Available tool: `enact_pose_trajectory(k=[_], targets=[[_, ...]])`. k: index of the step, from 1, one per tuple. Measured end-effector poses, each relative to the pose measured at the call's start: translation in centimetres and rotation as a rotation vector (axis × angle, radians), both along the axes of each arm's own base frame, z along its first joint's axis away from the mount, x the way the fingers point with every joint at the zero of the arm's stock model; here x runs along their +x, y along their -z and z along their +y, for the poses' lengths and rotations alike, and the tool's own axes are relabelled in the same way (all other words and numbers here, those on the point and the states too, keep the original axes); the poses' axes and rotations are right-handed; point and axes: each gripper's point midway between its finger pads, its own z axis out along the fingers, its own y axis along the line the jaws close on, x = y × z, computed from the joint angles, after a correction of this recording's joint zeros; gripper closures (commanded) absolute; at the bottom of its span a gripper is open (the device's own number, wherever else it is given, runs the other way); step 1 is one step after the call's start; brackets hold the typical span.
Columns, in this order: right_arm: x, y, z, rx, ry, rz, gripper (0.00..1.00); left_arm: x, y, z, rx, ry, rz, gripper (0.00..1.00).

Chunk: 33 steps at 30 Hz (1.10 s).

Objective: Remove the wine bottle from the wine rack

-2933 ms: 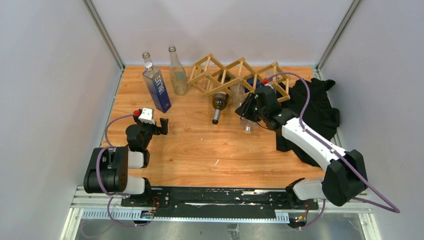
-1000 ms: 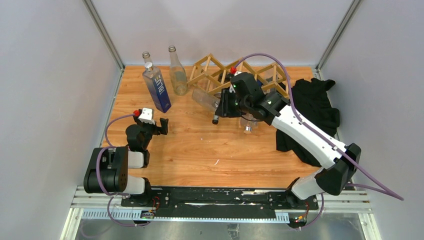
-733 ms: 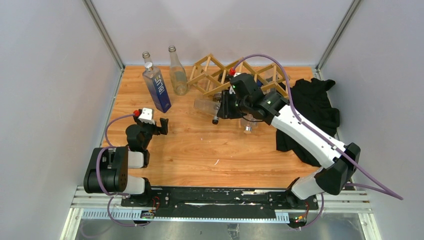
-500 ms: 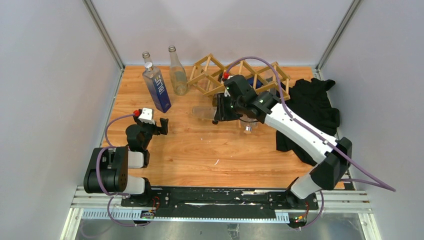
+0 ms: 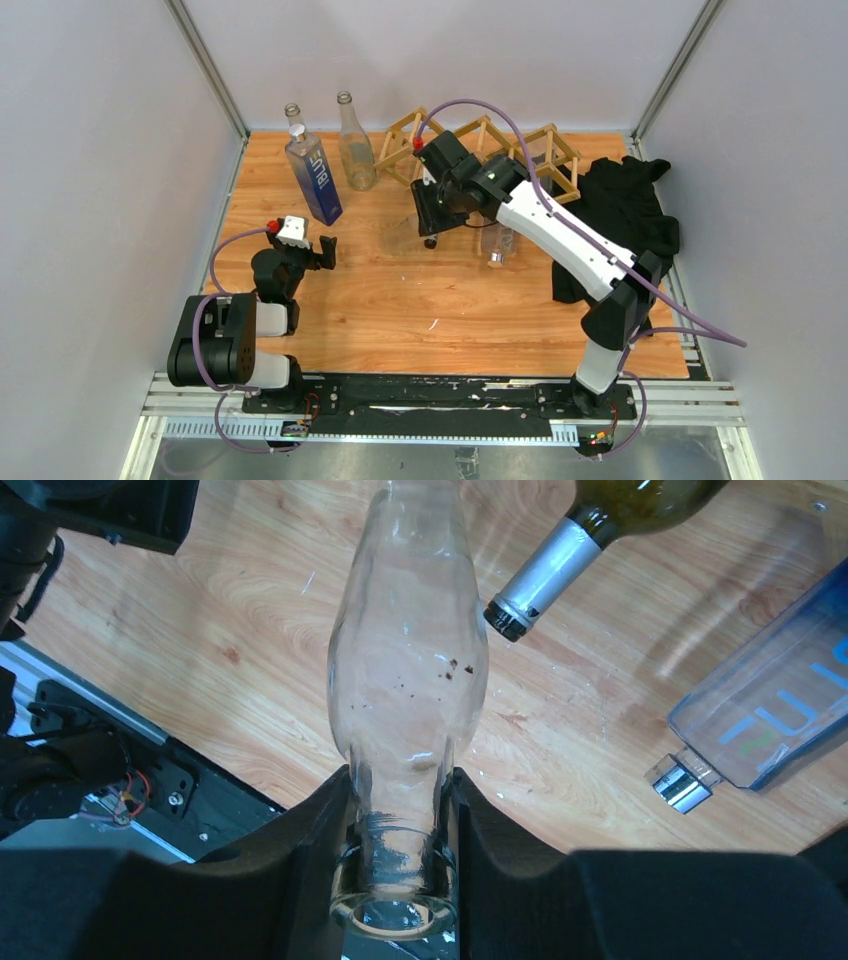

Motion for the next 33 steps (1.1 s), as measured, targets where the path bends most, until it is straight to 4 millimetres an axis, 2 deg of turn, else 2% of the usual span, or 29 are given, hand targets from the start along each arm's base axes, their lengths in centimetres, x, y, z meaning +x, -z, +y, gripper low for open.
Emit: enact_pose_trajectory(k=[4,8,15,20,22,26,28,33], targets=[[-0.8,0.9,0.5,-0.057,-0.047,0.007,1.00,0.0,0.0,0.0,0.000,0.000,0.000,0.00],[-2.0,2.5,0.1,-0.148,-0.087,0.032,1.00,0.0,0.0,0.0,0.000,0.000,-0.001,0.00],[-2.6,1.8,-0.3,-0.266,-0.139,-0.028,1.00,0.0,-0.1,0.0,0.000,0.000,-0.004,0.00],[-3.3,1.5,-0.8,-0.318,-0.171,-0.047,0.95,0.0,-0.1,0.0,0.000,0.000,-0.004,0.00],[-3.6,1.7,-0.8,-0.330,-0.184,-0.044,0.90,0.0,-0.1,0.0,0.000,0.000,-0.004,0.00],[-4.1,2.4,-0.8,-0.342,-0.213,-0.023,0.69,0.0,-0.1,0.0,0.000,0.000,-0.004,0.00],[-4.3,2.6,-0.8,-0.342,-0.222,-0.014,0.62,0.0,-0.1,0.0,0.000,0.000,-0.004,0.00],[-4.3,2.6,-0.6,-0.337,-0.233,-0.016,0.55,0.0,-0.1,0.0,0.000,0.000,-0.004,0.00]])
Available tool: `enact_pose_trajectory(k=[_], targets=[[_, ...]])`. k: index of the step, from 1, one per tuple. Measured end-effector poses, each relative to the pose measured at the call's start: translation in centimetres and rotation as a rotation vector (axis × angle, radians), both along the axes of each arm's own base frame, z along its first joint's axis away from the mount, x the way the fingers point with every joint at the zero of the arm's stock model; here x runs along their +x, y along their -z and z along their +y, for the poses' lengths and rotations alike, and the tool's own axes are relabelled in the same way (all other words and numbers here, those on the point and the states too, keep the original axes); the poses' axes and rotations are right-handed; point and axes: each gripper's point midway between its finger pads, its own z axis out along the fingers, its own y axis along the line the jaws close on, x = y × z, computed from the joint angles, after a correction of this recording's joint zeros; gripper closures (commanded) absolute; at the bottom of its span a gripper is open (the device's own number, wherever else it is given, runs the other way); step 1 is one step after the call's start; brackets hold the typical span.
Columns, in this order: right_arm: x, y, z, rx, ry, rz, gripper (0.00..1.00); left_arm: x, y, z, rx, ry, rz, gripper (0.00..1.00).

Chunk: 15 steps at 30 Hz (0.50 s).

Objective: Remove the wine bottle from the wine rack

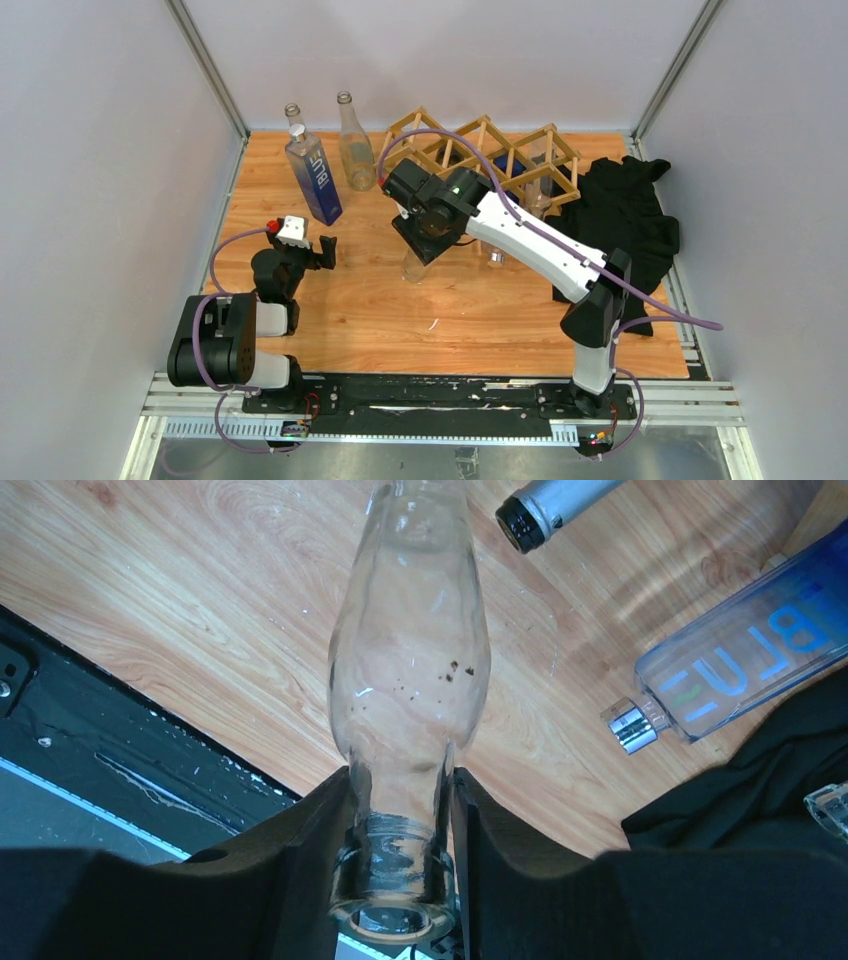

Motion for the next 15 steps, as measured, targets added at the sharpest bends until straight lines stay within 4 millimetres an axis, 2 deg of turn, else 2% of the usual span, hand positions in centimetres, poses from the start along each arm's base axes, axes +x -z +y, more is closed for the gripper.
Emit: enact_pose_trajectory(k=[10,12,15], targets=[[1.9,0.0,2.7,0.029,-0.008,-0.027,0.50,0.0,0.0,0.0,0.000,0.000,0.000,0.00],[2.2,0.4,3.2,0.025,-0.007,-0.025,0.44,0.0,0.0,0.0,0.000,0.000,0.000,0.00],[2.6,0.9,3.3,0.009,-0.001,-0.030,0.28,0.0,0.0,0.0,0.000,0.000,0.000,0.00]])
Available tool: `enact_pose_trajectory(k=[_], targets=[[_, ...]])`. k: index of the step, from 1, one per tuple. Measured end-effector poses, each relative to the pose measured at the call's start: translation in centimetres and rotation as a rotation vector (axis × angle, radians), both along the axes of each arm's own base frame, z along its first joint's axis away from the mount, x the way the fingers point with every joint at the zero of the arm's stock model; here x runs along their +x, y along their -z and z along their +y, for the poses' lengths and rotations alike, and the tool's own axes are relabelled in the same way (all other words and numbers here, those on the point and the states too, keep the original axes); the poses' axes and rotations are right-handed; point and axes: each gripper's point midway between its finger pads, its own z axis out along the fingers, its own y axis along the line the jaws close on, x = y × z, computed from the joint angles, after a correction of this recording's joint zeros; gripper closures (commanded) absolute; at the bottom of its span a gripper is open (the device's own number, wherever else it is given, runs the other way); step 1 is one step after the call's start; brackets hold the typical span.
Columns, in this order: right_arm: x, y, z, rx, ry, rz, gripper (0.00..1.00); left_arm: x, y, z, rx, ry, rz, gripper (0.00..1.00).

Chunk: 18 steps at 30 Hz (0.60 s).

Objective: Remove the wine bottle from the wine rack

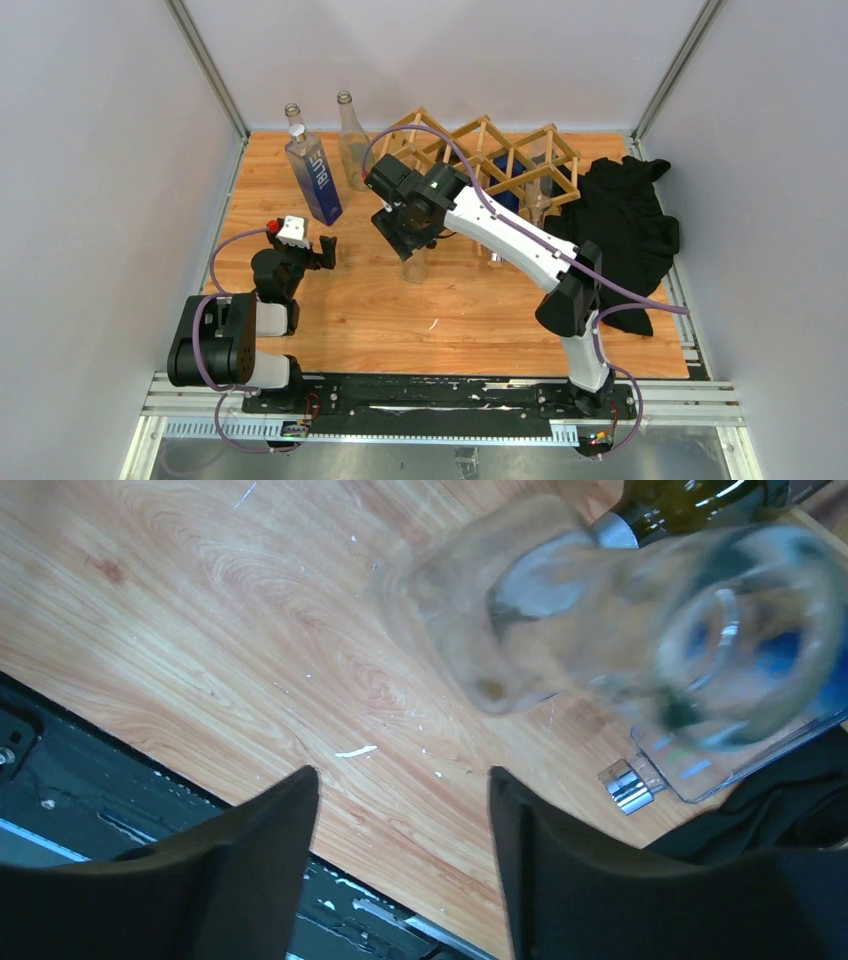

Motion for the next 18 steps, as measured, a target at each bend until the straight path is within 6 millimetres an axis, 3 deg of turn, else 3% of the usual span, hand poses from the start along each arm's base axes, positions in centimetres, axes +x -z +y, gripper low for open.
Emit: enact_pose_trajectory(k=[2,5,10,15,18], targets=[[0.2,0.0,-0.2,-0.010,0.006,-0.009,0.18,0.0,0.0,0.0,0.000,0.000,0.000,0.00],[0.8,-0.7,-0.3,-0.008,0.022,-0.047,0.15,0.0,0.0,0.0,0.000,0.000,0.000,0.00],[1.1,-1.3,-0.6,0.012,0.035,-0.086,0.15,0.0,0.0,0.0,0.000,0.000,0.000,0.00],[0.2,-1.7,-2.5,0.054,0.043,-0.135,0.17,0.0,0.0,0.0,0.000,0.000,0.000,0.00],[0.5,-2.7,-2.2,0.108,0.046,-0.168,0.17,0.0,0.0,0.0,0.000,0.000,0.000,0.00]])
